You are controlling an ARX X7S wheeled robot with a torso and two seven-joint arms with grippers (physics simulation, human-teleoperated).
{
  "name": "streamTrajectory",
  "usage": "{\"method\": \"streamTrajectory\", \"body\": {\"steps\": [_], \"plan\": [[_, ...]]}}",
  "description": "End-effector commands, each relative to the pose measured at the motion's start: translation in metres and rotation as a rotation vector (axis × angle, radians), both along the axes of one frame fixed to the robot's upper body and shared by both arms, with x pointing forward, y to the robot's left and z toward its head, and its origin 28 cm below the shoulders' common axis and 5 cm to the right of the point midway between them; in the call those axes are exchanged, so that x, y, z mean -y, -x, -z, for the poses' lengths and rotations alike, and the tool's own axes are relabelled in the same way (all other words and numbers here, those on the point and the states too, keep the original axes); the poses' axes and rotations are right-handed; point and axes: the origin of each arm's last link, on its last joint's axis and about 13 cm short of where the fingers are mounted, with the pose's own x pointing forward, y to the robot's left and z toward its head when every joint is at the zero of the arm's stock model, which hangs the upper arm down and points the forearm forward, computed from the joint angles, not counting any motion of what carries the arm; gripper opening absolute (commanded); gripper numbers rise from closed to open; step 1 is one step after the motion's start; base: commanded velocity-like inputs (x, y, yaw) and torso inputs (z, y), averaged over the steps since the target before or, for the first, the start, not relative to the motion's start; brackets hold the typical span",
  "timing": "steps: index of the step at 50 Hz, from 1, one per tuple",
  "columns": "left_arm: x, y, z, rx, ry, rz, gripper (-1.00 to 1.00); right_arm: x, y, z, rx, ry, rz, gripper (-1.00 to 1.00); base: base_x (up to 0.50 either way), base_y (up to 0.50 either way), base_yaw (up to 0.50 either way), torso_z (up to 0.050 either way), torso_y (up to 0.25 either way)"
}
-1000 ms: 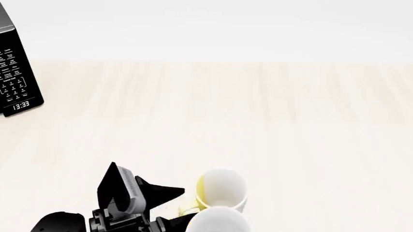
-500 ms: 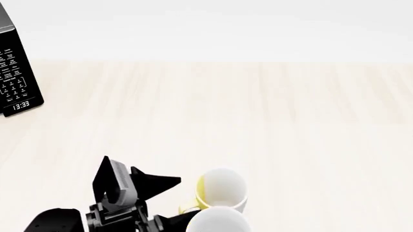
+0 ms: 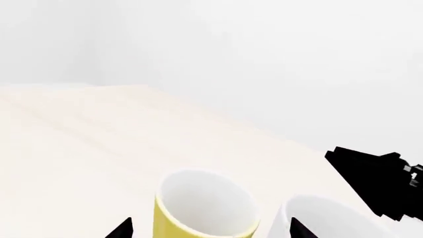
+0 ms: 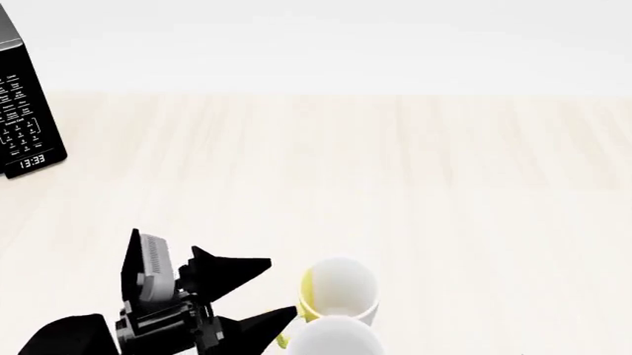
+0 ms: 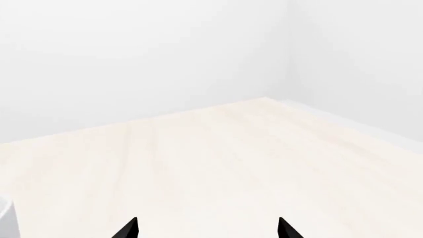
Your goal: Put the yellow and white mug to the front of the white mug.
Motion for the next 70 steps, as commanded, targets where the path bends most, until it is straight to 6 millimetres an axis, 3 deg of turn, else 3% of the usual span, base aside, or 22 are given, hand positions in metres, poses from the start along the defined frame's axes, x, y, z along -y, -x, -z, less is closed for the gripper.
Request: {"method": "streamTrajectory", "body": {"steps": [1, 12, 23, 38, 46, 50, 59, 70], "plan": [[-0.005, 0.006, -0.007, 0.004, 0.073, 0.022, 1.0, 0.0, 0.0, 0.0, -0.001, -0.001, -0.001, 1.0, 0.0, 0.0, 0.0, 0.0, 0.0], [-0.015, 0.023, -0.029, 0.077, 0.202, 0.0, 1.0, 0.0, 0.001, -0.002, 0.007, 0.0, 0.0, 1.0, 0.0, 0.0, 0.0, 0.0, 0.0], [-0.029, 0.046, -0.026, 0.146, 0.233, -0.124, 1.0, -0.001, 0.001, -0.002, 0.01, 0.0, -0.002, 1.0, 0.0, 0.0, 0.0, 0.0, 0.0], [-0.032, 0.074, -0.032, 0.281, 0.301, -0.49, 1.0, -0.001, 0.001, -0.002, 0.009, 0.0, -0.001, 1.0, 0.0, 0.0, 0.0, 0.0, 0.0], [-0.034, 0.084, -0.029, 0.298, 0.338, -0.794, 1.0, -0.001, 0.001, -0.001, 0.014, 0.005, 0.005, 1.0, 0.0, 0.0, 0.0, 0.0, 0.0], [-0.031, 0.094, -0.03, 0.289, 0.376, -0.801, 1.0, -0.001, 0.0, 0.0, 0.015, 0.005, 0.008, 1.0, 0.0, 0.0, 0.0, 0.0, 0.0], [-0.025, 0.124, -0.04, 0.403, 0.387, -1.029, 1.0, 0.003, 0.003, -0.005, 0.059, 0.013, 0.038, 1.0, 0.0, 0.0, 0.0, 0.0, 0.0], [-0.02, 0.154, -0.037, 0.49, 0.385, -1.154, 1.0, 0.003, 0.004, -0.007, 0.117, 0.043, 0.051, 1.0, 0.0, 0.0, 0.0, 0.0, 0.0]]}}
